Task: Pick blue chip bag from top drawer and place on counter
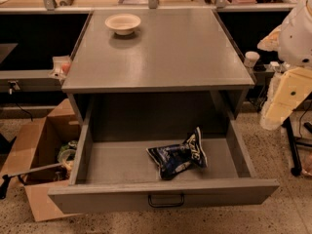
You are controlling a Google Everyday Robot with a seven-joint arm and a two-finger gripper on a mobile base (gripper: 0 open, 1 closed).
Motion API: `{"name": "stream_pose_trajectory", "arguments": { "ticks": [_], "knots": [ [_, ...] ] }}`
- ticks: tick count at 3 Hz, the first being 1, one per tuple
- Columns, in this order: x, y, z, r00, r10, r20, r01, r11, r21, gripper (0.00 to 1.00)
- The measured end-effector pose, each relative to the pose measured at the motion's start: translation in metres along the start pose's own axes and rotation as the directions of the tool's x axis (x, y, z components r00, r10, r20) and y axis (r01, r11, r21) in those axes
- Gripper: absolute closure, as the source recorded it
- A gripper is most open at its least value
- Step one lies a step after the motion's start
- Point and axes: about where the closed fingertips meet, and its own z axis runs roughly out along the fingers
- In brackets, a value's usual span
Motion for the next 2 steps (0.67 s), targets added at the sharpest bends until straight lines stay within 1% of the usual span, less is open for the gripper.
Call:
{"name": "stream_pose_trajectory", "arguments": {
  "ticks": [1,2],
  "knots": [
    [-0.004,-0.001,0.001,1.0,-0.003,-0.002,0.003,1.0,-0.009,0.0],
    [-0.026,-0.009,0.009,1.0,-0.018,-0.009,0.018,0.9986,-0.051,0.0]
  ]
}}
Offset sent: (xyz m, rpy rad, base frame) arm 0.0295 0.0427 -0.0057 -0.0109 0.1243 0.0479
